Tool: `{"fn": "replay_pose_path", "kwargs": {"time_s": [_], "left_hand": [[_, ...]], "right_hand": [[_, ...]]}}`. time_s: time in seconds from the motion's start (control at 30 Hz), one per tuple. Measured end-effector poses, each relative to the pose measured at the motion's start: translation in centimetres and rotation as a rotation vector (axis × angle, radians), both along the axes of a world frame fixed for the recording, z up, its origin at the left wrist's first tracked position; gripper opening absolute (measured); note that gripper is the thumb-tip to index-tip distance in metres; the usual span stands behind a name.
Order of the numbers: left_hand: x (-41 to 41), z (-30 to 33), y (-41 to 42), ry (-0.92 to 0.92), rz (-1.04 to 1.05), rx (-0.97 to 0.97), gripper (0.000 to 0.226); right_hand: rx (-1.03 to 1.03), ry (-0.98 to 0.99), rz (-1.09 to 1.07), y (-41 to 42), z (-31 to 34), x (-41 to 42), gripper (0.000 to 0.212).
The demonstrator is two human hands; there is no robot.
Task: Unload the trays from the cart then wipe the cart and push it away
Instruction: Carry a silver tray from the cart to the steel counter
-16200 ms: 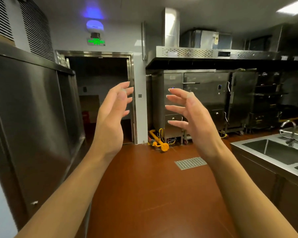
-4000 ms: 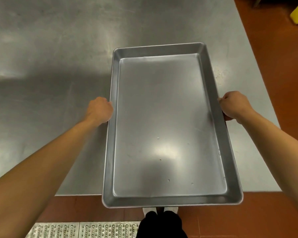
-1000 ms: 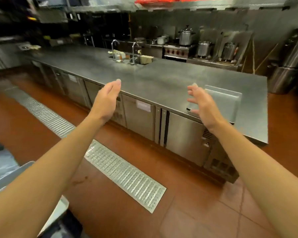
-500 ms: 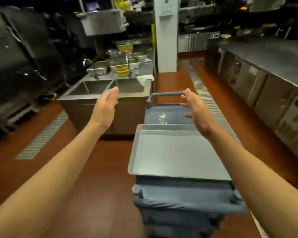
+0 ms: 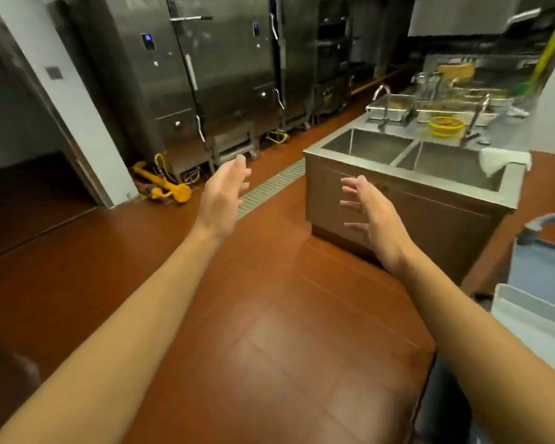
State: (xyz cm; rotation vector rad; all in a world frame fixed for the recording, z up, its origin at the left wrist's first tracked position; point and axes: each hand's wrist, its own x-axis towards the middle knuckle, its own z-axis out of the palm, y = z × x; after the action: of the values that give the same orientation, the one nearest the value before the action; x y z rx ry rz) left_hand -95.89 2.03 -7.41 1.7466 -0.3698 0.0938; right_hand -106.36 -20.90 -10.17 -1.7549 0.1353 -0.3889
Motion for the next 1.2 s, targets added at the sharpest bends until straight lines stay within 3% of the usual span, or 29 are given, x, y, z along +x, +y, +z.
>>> {"fn": "replay_pose_path", "kwargs": {"time_s": [0.1,0.23,0.4,0.57,0.63,0.73,0.83,1.0,1.2], "left_hand": [[5.2,-2.5,1.3,0.002,0.031,0.029,0.057],[13.2,-4.3,2.0,0.01,0.044,0.085,0.051],[23.9,-2.3,1.0,0.031,0.015,0.158,0.041],[31.9,-0.3,-3.8,0.002,-0.067,0.132,0.068],[34.6,-0.4,-7.5,0.002,-0.146,0.13,0.063],[37.8,-0.8,-14.9,-0.012,-0.291,0.12,0.054],[39.3,-1.1,-24.0,0.003,-0.506,0.124,0.064],[35.7,-0.7,-39.8,0.018,-0.972,0.09,0.065],[22.2,-2.5,-51.7,0.03,-1.438,0.123,0.051]], "right_hand": [[0.043,0.028,0.037,1.1,-1.6,6.6,0.038],[0.082,0.047,0.035,1.2,-3.8,16.1,0.053],[0.119,0.057,0.048,0.1,-3.6,26.6,0.069],[0.115,0.011,-0.028,-3.8,-2.2,32.6,0.054],[0.09,-0.002,-0.113,-6.8,-1.8,33.5,0.06],[0.066,0.022,-0.28,-12.4,-1.5,33.3,0.078],[0.045,0.056,-0.493,-17.9,-1.9,30.3,0.086],[0.141,0.035,-0.96,-24.7,-1.9,21.0,0.067],[0.199,0.034,-1.454,-22.7,-2.2,6.5,0.055]]}}
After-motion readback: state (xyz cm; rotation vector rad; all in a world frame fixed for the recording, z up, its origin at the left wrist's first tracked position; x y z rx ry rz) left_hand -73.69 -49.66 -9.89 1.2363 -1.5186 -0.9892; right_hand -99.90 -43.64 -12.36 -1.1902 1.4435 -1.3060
